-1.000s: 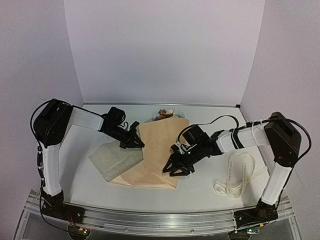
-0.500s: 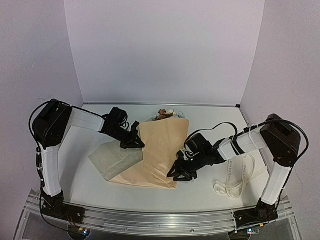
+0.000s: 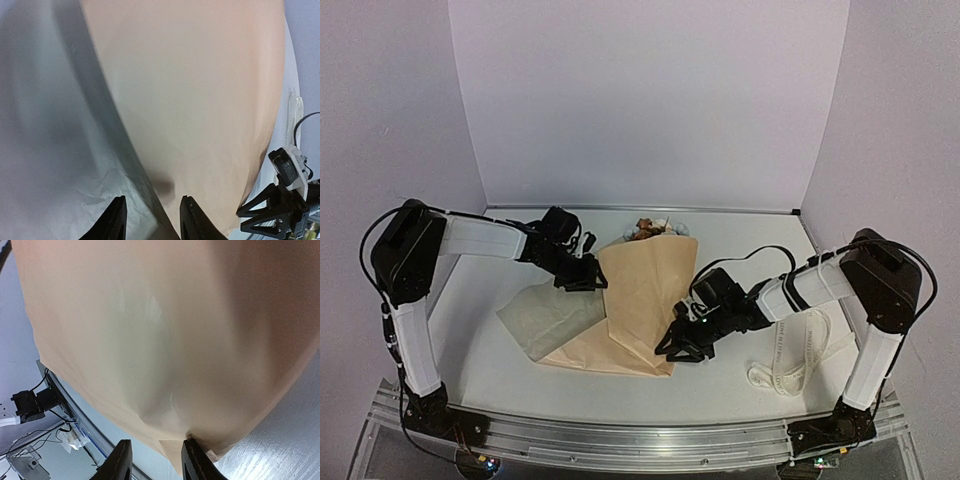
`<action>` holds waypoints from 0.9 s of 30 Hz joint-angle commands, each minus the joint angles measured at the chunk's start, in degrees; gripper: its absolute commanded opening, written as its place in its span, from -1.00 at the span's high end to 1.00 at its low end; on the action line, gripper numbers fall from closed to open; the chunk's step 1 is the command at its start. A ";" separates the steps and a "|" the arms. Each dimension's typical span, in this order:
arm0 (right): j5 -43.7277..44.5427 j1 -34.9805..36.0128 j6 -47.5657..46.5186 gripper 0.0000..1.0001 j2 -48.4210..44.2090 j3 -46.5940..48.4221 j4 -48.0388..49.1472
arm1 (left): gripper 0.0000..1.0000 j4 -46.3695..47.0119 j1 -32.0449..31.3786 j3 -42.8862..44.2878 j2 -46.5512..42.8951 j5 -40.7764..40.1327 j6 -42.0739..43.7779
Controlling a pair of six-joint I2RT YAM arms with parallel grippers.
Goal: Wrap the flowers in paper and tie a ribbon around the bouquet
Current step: Press the fold line of the 2/3-folded wrapping paper.
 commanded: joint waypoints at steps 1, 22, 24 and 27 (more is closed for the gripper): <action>1.63 -0.16 0.50 0.31 0.46 -1.05 -0.50 | 0.23 -1.57 -6.07 3.20 -8.53 -10.45 5.63; -0.80 -0.52 3.44 0.34 0.18 1.40 -0.58 | 0.76 8.18 -19.14 -5.18 2.49 0.16 5.05; 0.06 -0.52 4.08 0.35 -0.09 1.65 -0.53 | 0.78 7.67 -19.16 -5.32 3.37 -0.54 5.09; 2.10 -0.62 4.68 0.36 -0.67 1.73 -0.57 | 0.80 6.92 -19.14 -5.44 4.23 -1.41 5.25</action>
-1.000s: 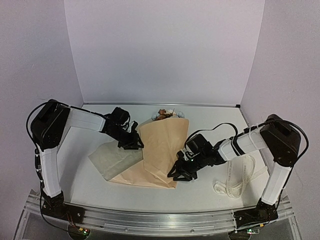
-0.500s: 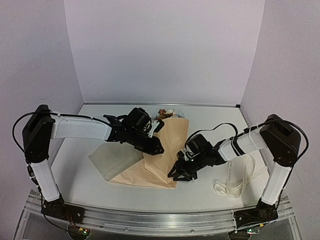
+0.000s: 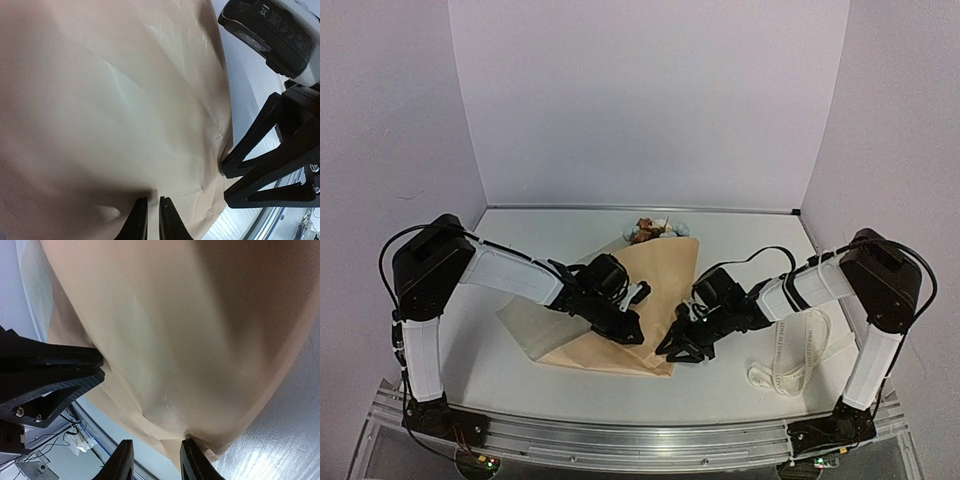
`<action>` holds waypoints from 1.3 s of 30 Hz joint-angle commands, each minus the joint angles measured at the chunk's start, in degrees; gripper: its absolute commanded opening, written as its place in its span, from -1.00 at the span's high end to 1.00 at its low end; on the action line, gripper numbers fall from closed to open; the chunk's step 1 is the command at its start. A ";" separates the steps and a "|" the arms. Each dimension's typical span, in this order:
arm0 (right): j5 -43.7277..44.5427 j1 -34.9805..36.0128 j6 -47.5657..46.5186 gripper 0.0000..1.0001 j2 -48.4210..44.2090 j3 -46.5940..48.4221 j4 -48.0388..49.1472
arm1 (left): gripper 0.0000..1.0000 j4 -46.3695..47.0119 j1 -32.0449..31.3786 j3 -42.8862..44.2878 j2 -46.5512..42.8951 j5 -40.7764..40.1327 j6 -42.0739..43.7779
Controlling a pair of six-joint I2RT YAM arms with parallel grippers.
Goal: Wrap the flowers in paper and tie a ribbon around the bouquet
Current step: Press the fold line of the 2/3-folded wrapping paper, then press the fold line on the 2/3-folded wrapping paper.
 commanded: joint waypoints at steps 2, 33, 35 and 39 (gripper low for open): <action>4.66 -0.57 1.89 0.37 -0.75 1.56 -0.48 | 0.80 0.12 0.04 -0.70 1.67 -1.23 0.14; 12.34 -11.35 6.63 0.69 8.95 8.75 3.20 | 0.90 -0.31 0.05 -2.52 3.12 -0.46 1.54; 12.72 -12.08 6.76 0.70 9.99 9.60 3.20 | 0.90 -0.50 0.06 -2.34 3.36 -0.24 1.70; 14.15 -13.84 6.79 0.71 10.84 10.26 3.20 | 0.91 -0.90 0.05 -2.02 3.65 -0.06 1.89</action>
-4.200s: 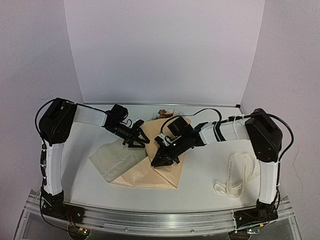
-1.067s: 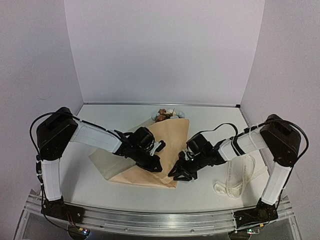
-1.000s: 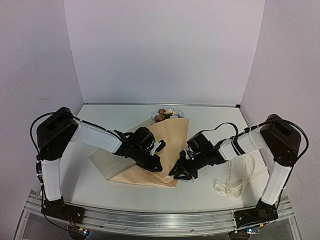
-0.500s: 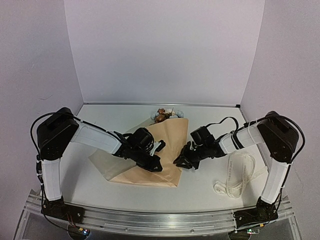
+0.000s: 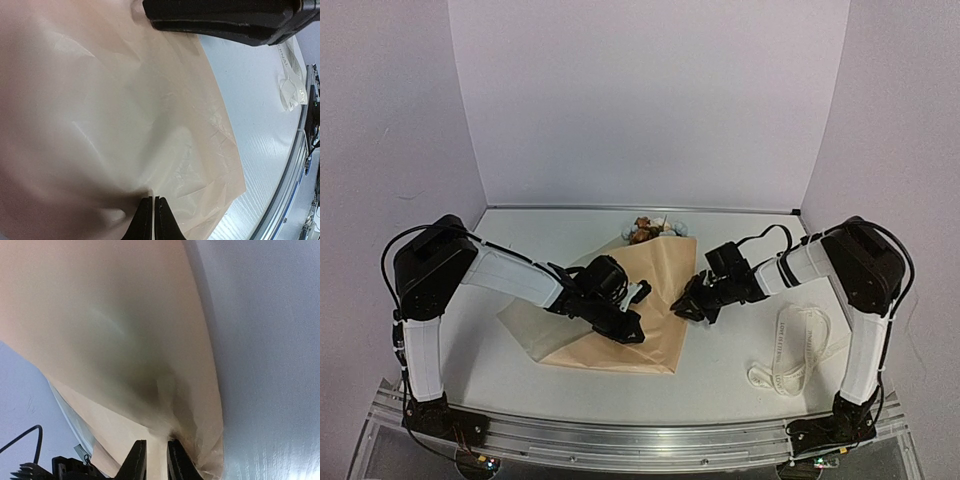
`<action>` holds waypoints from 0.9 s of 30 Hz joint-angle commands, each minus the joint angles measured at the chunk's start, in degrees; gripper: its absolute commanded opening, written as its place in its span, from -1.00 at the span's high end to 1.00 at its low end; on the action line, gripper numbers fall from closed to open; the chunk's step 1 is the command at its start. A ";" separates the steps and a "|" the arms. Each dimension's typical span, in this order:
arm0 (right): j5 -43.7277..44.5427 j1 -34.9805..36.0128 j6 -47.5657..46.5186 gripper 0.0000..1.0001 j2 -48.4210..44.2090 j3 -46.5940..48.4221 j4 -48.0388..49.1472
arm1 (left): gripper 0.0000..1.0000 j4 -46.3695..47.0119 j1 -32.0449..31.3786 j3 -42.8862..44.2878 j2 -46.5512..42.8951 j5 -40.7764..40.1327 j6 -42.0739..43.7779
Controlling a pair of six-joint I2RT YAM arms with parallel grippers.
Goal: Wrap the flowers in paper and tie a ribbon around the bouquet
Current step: Press the fold line on the 2/3-folded wrapping paper.
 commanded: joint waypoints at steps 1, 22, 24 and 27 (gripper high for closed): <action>5.12 -2.91 0.33 0.71 2.91 1.39 -1.02 | 0.91 -5.14 -0.12 -0.52 3.13 0.04 1.30; 1.99 -13.95 4.92 0.67 16.38 21.58 -3.82 | 0.96 -7.13 -0.04 0.03 3.91 1.10 2.20; 1.52 -14.85 4.74 0.67 17.88 23.94 -5.08 | 0.96 -7.21 -0.04 0.11 3.91 1.19 2.24; 1.33 -16.37 5.20 0.66 20.41 28.30 -6.65 | 0.96 -7.31 0.00 0.08 3.85 1.16 2.24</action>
